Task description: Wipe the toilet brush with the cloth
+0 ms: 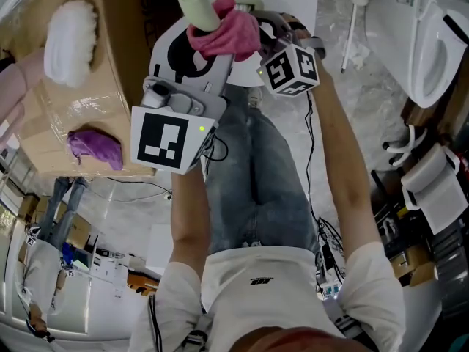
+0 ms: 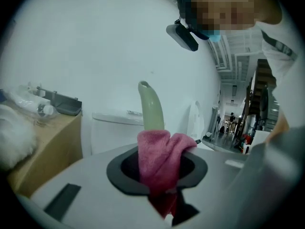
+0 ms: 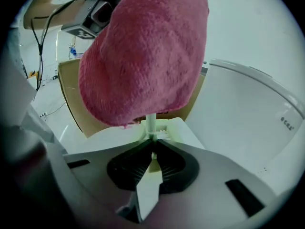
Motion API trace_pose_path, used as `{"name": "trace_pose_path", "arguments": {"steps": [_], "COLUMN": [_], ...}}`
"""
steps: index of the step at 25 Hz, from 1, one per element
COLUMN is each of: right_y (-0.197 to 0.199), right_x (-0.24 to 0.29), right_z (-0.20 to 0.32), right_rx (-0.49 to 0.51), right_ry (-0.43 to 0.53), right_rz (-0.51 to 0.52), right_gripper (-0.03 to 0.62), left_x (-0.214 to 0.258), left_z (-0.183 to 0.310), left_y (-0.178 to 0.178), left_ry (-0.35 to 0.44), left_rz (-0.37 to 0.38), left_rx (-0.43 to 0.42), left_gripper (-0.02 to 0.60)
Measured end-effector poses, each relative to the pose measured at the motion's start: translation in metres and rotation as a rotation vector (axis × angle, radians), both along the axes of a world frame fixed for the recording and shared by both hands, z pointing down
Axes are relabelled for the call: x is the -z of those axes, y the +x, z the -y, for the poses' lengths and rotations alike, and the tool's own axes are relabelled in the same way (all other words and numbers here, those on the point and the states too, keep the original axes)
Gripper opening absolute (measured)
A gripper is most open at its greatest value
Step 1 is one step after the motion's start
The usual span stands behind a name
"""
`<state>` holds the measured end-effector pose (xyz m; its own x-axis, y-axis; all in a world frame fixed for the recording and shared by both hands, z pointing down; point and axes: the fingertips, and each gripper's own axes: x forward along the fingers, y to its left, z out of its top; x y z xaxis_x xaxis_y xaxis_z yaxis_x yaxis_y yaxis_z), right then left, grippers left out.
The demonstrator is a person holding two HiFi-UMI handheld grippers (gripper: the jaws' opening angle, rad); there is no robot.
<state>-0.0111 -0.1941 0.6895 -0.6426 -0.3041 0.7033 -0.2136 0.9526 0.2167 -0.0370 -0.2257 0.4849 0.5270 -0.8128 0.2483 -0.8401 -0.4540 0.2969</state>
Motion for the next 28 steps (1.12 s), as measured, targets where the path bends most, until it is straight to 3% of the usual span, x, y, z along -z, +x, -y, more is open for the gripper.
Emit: {"name": "trace_pose_path", "arguments": {"steps": [7,15,17,22,28], "right_y": [0.000,0.000,0.000,-0.001,0.000], "right_x": [-0.001,-0.001,-0.001,0.000,-0.001], "right_z": [0.000,0.000,0.000,0.000,0.000], "right_rx": [-0.001,-0.009,-0.012,-0.016,-0.023], "right_ry": [-0.002,0.001,0.001,-0.002,0.006], "right_rz": [0.000,-0.002,-0.003,0.000,0.010], "right_gripper": [0.029,0.029,0.029,0.029,0.029], "left_x": [0.041,0.040,0.035,0.003,-0.042], "left_z": [0.013,0.012,0.011,0.005,0.000], "left_y": [-0.008,-0.003,0.000,0.003,0.015], "left_ry": [0.067,0.107,0.101,0.070,0.014], "left_rz": [-0.082,-0.120,-0.111,-0.009,0.025], "left_rx": [0.015,0.004,0.000,-0.015,-0.038], "left_gripper": [0.130,0.123,0.117,0.091,0.068]}}
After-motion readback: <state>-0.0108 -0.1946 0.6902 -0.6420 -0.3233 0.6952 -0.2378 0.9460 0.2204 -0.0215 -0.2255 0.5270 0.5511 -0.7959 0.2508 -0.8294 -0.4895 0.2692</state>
